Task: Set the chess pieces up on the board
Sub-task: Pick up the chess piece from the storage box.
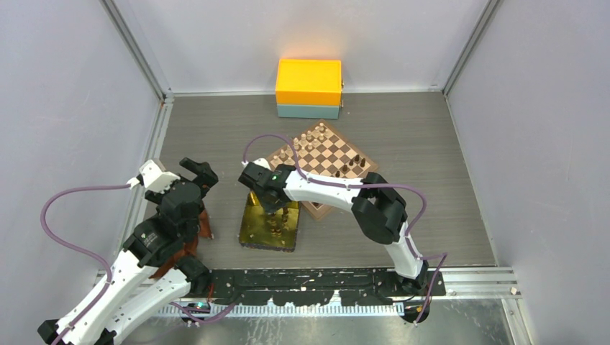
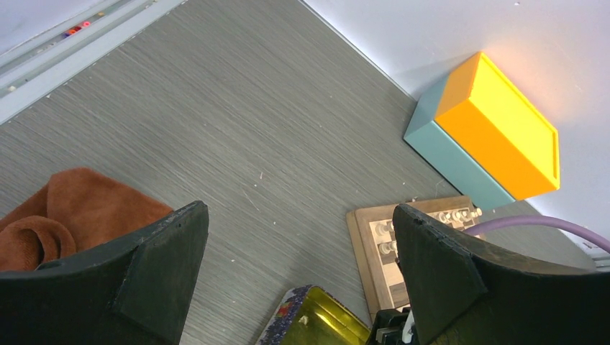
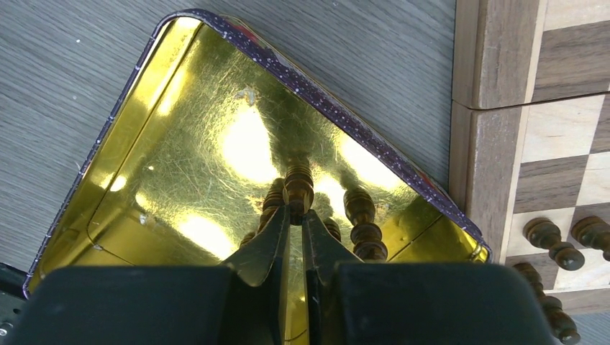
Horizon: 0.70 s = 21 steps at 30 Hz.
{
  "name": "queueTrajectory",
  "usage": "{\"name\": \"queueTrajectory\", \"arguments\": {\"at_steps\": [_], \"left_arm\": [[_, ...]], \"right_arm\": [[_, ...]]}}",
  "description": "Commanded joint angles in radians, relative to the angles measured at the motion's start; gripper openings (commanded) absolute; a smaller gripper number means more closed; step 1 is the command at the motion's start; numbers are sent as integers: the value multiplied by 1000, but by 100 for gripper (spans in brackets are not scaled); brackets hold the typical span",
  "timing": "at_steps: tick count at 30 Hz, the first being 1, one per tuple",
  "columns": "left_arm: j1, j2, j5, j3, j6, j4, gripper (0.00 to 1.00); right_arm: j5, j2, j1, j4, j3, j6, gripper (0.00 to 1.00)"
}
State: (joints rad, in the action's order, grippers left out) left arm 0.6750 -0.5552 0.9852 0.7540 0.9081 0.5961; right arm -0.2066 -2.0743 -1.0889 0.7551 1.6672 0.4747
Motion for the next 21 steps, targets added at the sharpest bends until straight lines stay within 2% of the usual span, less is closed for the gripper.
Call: {"name": "queueTrajectory", "arguments": {"at_steps": [1,16,21], "left_arm": [[5,-8,44,7,-8,-34,100],[5,-8,46,5,-3,-25,100],[4,-11,47,7,-3,-24,100]], "right_arm": [[-43,88,10,-25,16,-20,1],[-53,125,13,-26,26,-47,1],[-79,181,19,-6,23,-65,1]]}}
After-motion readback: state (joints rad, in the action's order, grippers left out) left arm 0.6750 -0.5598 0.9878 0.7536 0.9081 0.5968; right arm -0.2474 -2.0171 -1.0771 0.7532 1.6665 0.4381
